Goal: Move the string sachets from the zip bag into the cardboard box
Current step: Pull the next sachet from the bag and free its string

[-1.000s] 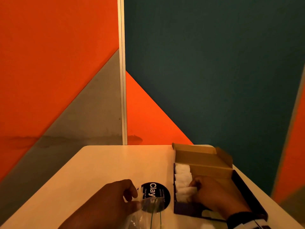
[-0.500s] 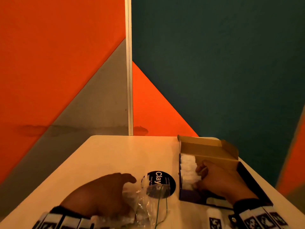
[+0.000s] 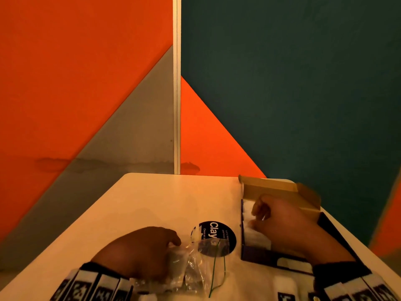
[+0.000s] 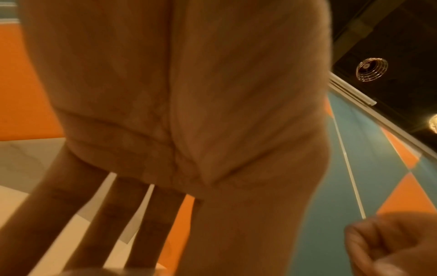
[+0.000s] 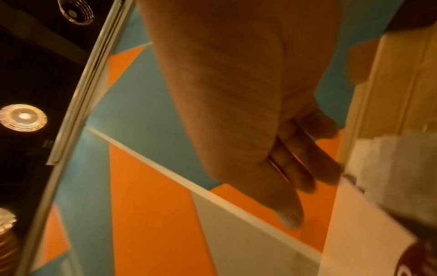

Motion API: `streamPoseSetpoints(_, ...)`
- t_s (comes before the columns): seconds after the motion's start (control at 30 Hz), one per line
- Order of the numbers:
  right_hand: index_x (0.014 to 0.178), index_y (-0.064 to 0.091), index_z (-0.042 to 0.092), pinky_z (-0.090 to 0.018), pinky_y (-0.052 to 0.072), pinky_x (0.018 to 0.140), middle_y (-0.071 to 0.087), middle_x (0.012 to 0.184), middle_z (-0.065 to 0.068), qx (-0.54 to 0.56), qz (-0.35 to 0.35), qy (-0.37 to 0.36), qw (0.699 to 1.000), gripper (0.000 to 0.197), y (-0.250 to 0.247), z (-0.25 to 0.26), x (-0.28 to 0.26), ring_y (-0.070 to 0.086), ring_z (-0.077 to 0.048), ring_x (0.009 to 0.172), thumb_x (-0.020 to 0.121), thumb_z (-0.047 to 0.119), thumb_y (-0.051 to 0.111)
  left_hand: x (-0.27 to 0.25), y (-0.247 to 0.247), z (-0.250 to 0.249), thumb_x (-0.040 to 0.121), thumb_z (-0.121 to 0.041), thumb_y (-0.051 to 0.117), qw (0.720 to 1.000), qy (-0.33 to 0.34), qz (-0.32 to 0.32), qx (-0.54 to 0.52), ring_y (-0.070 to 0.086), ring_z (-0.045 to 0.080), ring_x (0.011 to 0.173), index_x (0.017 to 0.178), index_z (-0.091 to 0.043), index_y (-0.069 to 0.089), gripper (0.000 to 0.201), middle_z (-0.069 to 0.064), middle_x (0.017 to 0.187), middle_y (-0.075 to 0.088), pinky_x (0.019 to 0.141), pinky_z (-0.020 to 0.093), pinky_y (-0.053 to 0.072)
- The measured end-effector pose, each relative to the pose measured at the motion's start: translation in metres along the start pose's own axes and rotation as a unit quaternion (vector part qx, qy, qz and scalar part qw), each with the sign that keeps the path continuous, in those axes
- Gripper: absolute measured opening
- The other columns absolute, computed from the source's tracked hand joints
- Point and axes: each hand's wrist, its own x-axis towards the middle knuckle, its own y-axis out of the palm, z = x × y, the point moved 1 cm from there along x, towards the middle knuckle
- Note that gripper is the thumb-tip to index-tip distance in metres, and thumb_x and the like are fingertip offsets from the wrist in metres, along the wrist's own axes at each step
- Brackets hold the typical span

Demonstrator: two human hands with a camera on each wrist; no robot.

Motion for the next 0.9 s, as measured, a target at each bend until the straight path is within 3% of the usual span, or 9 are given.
streamPoseSetpoints(0.07, 0.094, 0.075, 0.026, -0.017, 0.053, 0.076, 0.073, 0.090, 0.012, -0.021, 0.098, -0.044, 0.994, 0.010, 0.007, 0.021, -0.008, 0.065, -0.002, 0.083, 0.086, 0.033, 0.074, 0.002, 0.002, 0.001, 0.080, -0.025, 0.075, 1.000, -0.004, -0.013, -0.003, 0.050, 0.010, 0.125, 0.137, -0.040, 0.051, 0.064, -0.015, 0.139, 0.053, 0.104, 0.025, 0.041)
streamPoseSetpoints(0.17, 0.108, 0.077, 0.025, -0.026, 0.055, 0.091, 0.074, 0.110, 0.007, -0.106, 0.232, -0.073, 0.964, 0.021, 0.034, 0.039, -0.016, 0.067, -0.009, 0.097, 0.089, 0.029, 0.069, 0.003, 0.003, 0.003, 0.082, -0.024, 0.073, 0.999, -0.014, -0.030, -0.019, 0.053, 0.009, 0.121, 0.131, -0.041, 0.057, 0.054, -0.016, 0.133, 0.057, 0.104, 0.027, 0.045)
streamPoseSetpoints(0.27, 0.113, 0.074, 0.026, -0.017, 0.046, 0.087, 0.071, 0.117, 0.007, -0.114, 0.236, -0.112, 0.958, 0.027, 0.054, 0.044, -0.015, 0.062, -0.009, 0.098, 0.087, 0.025, 0.073, 0.003, 0.003, 0.003, 0.083, -0.026, 0.070, 0.999, -0.005, -0.042, -0.022, 0.056, 0.008, 0.117, 0.126, -0.040, 0.062, 0.045, -0.016, 0.129, 0.061, 0.102, 0.028, 0.047)
streamPoseSetpoints(0.33, 0.115, 0.072, 0.028, -0.016, 0.047, 0.085, 0.070, 0.117, 0.008, -0.103, 0.223, -0.127, 0.961, 0.033, 0.063, 0.044, -0.014, 0.060, -0.008, 0.096, 0.083, 0.027, 0.078, 0.001, 0.003, 0.002, 0.088, -0.024, 0.064, 0.998, -0.002, -0.053, -0.027, 0.057, 0.008, 0.115, 0.123, -0.037, 0.065, 0.038, -0.015, 0.127, 0.062, 0.100, 0.026, 0.048)
streamPoseSetpoints(0.4, 0.124, 0.066, 0.032, -0.025, 0.051, 0.097, 0.067, 0.123, 0.009, -0.096, 0.217, -0.124, 0.964, 0.050, 0.068, 0.043, -0.014, 0.062, -0.014, 0.107, 0.077, 0.032, 0.082, 0.001, 0.004, 0.000, 0.087, -0.022, 0.063, 0.997, 0.006, -0.063, -0.034, 0.060, 0.007, 0.111, 0.119, -0.035, 0.068, 0.035, -0.015, 0.123, 0.065, 0.097, 0.026, 0.050)
streamPoseSetpoints(0.5, 0.135, 0.058, 0.036, -0.027, 0.041, 0.108, 0.061, 0.136, 0.007, -0.090, 0.237, -0.118, 0.960, 0.062, 0.071, 0.042, -0.015, 0.057, -0.019, 0.125, 0.079, 0.029, 0.082, 0.002, 0.006, -0.001, 0.079, -0.024, 0.074, 0.997, 0.008, -0.059, -0.047, 0.062, 0.005, 0.104, 0.115, -0.035, 0.070, 0.038, -0.016, 0.115, 0.068, 0.092, 0.025, 0.053)
streamPoseSetpoints(0.63, 0.120, 0.069, 0.030, -0.029, 0.051, 0.100, 0.067, 0.124, 0.007, -0.091, 0.242, -0.142, 0.955, 0.042, 0.075, 0.041, -0.014, 0.063, -0.017, 0.110, 0.083, 0.012, 0.074, 0.005, 0.009, -0.003, 0.079, -0.025, 0.074, 0.997, 0.016, -0.064, -0.041, 0.061, 0.006, 0.103, 0.113, -0.034, 0.070, 0.036, -0.015, 0.115, 0.067, 0.085, 0.022, 0.050)
streamPoseSetpoints(0.8, 0.105, 0.077, 0.026, -0.028, 0.056, 0.090, 0.074, 0.107, 0.007, -0.107, 0.233, -0.153, 0.954, 0.024, 0.077, 0.039, -0.013, 0.068, -0.012, 0.095, 0.089, 0.015, 0.066, 0.007, 0.012, -0.006, 0.084, -0.024, 0.067, 0.997, 0.023, -0.069, -0.037, 0.061, 0.010, 0.106, 0.115, -0.034, 0.068, 0.033, -0.013, 0.120, 0.065, 0.086, 0.024, 0.050)
streamPoseSetpoints(0.9, 0.102, 0.077, 0.023, -0.022, 0.052, 0.078, 0.073, 0.103, 0.004, -0.107, 0.220, -0.155, 0.957, 0.020, 0.077, 0.039, -0.015, 0.067, -0.013, 0.090, 0.090, 0.015, 0.063, 0.008, 0.013, -0.006, 0.086, -0.024, 0.064, 0.997, 0.023, -0.070, -0.039, 0.061, 0.010, 0.105, 0.115, -0.034, 0.067, 0.030, -0.012, 0.120, 0.066, 0.083, 0.022, 0.049)
